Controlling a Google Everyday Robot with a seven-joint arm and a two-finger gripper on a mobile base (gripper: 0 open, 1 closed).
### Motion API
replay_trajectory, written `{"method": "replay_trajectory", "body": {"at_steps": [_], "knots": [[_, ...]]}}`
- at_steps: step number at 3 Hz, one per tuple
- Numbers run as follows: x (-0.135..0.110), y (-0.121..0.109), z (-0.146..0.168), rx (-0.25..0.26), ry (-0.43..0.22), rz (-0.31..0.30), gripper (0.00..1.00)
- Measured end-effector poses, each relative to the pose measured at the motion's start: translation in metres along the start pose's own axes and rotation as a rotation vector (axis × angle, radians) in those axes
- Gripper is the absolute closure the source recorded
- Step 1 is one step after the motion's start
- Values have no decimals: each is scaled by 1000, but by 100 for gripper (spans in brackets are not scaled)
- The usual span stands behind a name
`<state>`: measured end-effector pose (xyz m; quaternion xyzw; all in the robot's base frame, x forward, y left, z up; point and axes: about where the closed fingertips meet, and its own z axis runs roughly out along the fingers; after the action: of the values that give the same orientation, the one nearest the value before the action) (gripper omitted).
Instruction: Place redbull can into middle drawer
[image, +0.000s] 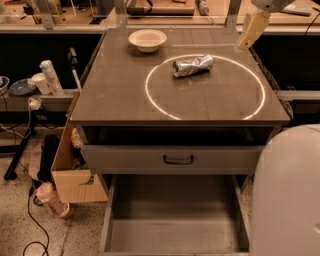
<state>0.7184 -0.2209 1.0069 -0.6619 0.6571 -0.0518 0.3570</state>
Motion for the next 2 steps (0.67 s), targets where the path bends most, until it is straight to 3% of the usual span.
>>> {"method": "replay_trajectory", "body": {"at_steps": [1,2], "knots": [[-2,-13,24,7,29,-58,0],[-4,-14,33,6,20,-64,0]]}}
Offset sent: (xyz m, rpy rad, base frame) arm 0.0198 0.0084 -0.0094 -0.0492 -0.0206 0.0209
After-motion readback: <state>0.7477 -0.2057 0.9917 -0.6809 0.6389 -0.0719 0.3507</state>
